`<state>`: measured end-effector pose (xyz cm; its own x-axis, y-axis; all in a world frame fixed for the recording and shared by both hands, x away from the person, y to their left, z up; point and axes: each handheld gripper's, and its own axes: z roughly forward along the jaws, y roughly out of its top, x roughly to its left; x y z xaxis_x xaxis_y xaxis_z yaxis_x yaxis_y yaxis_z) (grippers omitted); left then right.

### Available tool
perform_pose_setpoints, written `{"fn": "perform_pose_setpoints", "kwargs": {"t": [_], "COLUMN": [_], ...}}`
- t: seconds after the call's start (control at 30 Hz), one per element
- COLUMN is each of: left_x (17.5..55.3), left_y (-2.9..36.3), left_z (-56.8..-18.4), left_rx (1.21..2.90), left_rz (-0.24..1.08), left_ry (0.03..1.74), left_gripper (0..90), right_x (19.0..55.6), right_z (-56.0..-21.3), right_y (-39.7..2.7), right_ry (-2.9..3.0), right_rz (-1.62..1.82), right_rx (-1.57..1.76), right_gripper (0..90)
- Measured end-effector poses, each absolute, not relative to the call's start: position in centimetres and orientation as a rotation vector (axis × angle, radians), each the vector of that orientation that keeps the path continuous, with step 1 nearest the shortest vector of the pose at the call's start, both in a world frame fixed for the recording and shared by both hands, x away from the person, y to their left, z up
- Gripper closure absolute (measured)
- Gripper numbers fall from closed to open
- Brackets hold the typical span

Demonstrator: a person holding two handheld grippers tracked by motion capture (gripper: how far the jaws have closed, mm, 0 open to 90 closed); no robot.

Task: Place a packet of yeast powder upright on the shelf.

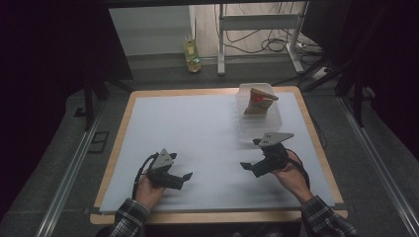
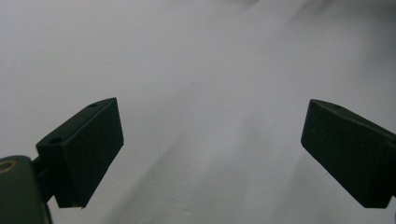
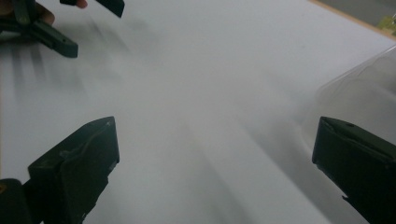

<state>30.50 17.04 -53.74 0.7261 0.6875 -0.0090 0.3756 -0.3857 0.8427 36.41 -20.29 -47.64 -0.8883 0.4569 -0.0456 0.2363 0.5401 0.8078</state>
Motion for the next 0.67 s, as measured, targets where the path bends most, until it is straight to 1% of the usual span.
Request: {"fn": "perform_pose_setpoints", "kwargs": {"t": [0.13, 0.37, 0.47, 0.67], "left_x": [30.6, 30.8, 30.8, 30.8], "left_y": [17.3, 17.5, 17.5, 17.6], "left_z": [-53.8, -54.0, -54.0, -53.8], "left_rx": [2.003, 2.007, 2.012, 1.994], "left_rz": [0.461, 0.463, 0.495, 0.477], "left_ry": [0.833, 0.864, 0.855, 0.861], "left_gripper": [3.7, 2.3, 2.2, 2.3], "right_x": [36.3, 36.4, 36.5, 36.6], "right_z": [-48.5, -49.9, -50.4, -50.6], "right_y": [-19.8, -19.3, -19.2, -19.2], "right_ry": [2.556, 2.603, 2.624, 2.634], "right_rz": [1.237, 1.169, 1.156, 1.154], "right_rx": [0.576, 0.581, 0.591, 0.592], "right_gripper": [0.8, 0.8, 0.8, 0.8]}}
